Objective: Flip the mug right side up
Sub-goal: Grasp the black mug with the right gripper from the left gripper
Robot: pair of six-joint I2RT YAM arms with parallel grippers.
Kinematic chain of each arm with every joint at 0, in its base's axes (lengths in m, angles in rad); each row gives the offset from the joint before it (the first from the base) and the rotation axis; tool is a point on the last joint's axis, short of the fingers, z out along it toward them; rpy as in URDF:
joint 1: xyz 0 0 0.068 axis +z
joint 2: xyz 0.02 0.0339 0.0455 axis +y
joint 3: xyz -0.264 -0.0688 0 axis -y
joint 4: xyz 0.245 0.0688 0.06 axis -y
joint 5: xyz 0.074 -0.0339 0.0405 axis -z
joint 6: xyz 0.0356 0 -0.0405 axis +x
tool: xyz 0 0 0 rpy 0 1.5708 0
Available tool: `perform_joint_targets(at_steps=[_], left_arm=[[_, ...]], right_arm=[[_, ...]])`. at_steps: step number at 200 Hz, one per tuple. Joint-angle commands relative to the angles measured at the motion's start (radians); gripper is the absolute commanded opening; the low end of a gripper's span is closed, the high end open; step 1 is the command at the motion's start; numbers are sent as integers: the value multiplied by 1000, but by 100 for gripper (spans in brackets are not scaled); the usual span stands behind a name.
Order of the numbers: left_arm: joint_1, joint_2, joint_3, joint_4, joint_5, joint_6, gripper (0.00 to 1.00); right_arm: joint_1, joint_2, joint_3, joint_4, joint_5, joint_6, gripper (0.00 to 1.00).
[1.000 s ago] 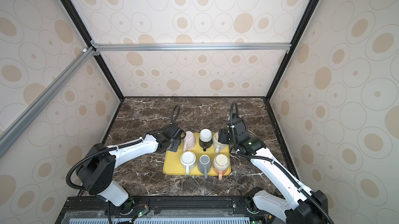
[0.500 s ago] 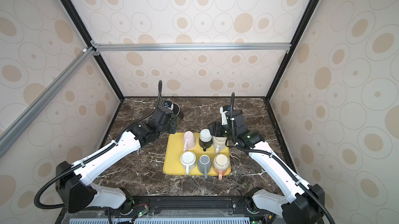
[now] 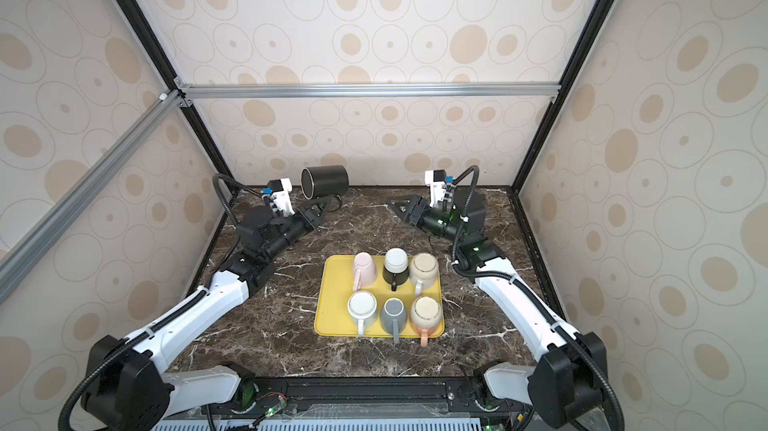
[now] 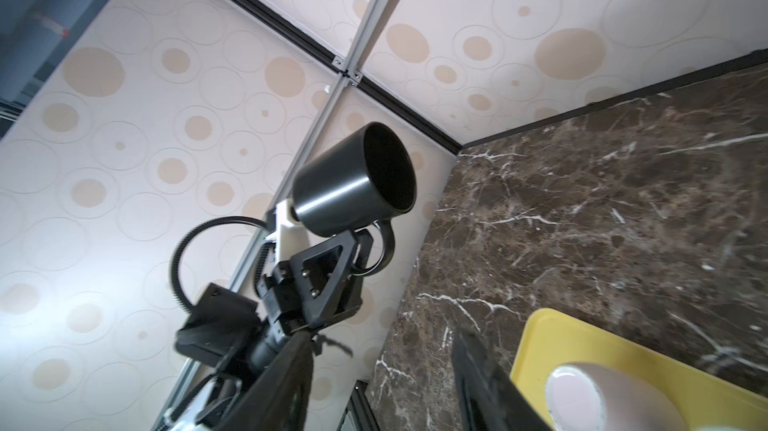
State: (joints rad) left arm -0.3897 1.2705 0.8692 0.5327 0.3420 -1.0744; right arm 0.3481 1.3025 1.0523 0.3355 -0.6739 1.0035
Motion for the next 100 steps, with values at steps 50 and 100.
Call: perform_joint_targets(at_steps=[50, 100], left_arm=[[3, 135, -35, 775, 231, -488, 0], [-38, 200, -23, 846, 221, -511, 0]], right_arm=[[15, 71, 39, 163, -101, 88, 52], [53, 107, 75, 154, -84, 77, 53]])
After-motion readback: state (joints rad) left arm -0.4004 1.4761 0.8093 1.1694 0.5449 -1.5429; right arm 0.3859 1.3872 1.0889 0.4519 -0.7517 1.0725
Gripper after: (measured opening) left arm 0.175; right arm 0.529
